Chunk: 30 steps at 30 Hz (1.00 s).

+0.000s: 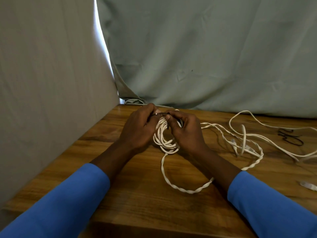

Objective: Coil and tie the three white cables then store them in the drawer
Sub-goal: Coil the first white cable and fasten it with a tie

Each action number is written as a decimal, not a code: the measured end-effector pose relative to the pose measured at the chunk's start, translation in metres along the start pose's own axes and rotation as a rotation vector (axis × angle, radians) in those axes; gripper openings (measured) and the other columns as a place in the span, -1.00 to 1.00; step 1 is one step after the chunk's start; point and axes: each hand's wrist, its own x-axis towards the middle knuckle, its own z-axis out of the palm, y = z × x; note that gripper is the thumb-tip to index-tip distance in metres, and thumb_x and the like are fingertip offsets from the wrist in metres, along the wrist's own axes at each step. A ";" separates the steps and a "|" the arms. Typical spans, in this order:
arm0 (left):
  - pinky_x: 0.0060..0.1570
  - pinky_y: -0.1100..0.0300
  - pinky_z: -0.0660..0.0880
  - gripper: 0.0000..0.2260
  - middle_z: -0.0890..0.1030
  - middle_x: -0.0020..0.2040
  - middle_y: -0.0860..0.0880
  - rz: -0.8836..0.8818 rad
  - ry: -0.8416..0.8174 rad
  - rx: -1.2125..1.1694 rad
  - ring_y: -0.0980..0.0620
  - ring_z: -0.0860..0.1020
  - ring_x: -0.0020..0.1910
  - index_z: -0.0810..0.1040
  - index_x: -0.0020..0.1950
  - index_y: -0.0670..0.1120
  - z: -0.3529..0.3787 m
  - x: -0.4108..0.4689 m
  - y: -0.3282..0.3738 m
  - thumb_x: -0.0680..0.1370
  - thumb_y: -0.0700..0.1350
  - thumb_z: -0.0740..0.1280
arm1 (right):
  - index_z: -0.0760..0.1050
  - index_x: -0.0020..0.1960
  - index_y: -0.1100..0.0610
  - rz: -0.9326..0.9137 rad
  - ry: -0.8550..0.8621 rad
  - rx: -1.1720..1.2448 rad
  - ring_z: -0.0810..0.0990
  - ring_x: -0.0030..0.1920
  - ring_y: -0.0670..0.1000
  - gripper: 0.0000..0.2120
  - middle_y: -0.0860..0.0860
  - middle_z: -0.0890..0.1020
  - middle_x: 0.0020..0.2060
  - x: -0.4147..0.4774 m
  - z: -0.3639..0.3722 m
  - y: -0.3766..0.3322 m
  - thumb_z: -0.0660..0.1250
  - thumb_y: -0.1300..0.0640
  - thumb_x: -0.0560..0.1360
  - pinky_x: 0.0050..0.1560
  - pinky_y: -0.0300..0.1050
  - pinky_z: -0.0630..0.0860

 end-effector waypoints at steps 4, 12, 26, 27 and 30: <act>-0.32 0.11 0.34 -0.79 0.48 -0.39 0.16 0.059 -0.022 -0.038 0.12 0.45 -0.37 0.50 -0.20 0.01 -0.013 0.006 0.000 0.62 -0.12 0.22 | 0.71 0.17 0.08 0.002 -0.004 -0.005 0.69 0.01 -0.21 -0.82 -0.13 0.75 -0.03 -0.001 -0.001 -0.001 0.38 0.11 0.63 0.03 -0.25 0.58; -0.50 0.31 0.26 -0.56 0.31 -0.56 0.10 -0.116 -0.022 -0.472 0.19 0.25 -0.57 0.39 -0.43 -0.04 -0.018 0.009 0.006 0.65 -0.24 0.34 | 0.72 0.16 0.09 -0.029 -0.080 -0.021 0.69 -0.02 -0.14 -0.82 -0.11 0.75 -0.05 -0.001 -0.004 0.001 0.40 0.08 0.62 0.02 -0.16 0.58; -0.59 0.31 0.15 -0.52 0.26 -0.55 0.10 -0.319 0.303 -0.777 0.15 0.18 -0.62 0.41 -0.45 0.03 -0.028 0.022 0.006 0.68 -0.18 0.29 | 0.73 0.09 0.08 0.252 -0.220 0.223 0.73 -0.09 -0.01 -0.85 -0.02 0.76 -0.07 -0.006 0.006 -0.014 0.41 0.21 0.60 -0.01 0.01 0.66; -0.59 0.32 0.16 -0.57 0.27 -0.56 0.10 -0.340 0.317 -0.765 0.15 0.19 -0.62 0.41 -0.41 -0.02 -0.027 0.022 0.006 0.67 -0.18 0.31 | 0.72 0.10 0.07 0.287 -0.218 0.302 0.70 -0.17 0.06 -0.83 0.05 0.76 -0.11 -0.006 0.006 -0.015 0.40 0.26 0.60 -0.11 -0.03 0.64; -0.59 0.31 0.14 -0.60 0.27 -0.55 0.10 -0.413 0.388 -0.777 0.14 0.19 -0.61 0.37 -0.38 -0.04 -0.025 0.022 0.003 0.66 -0.18 0.33 | 0.68 0.13 0.16 0.332 -0.223 0.404 0.56 -0.31 0.16 -0.84 0.30 0.68 -0.18 -0.007 0.005 -0.019 0.37 0.31 0.61 -0.34 -0.09 0.54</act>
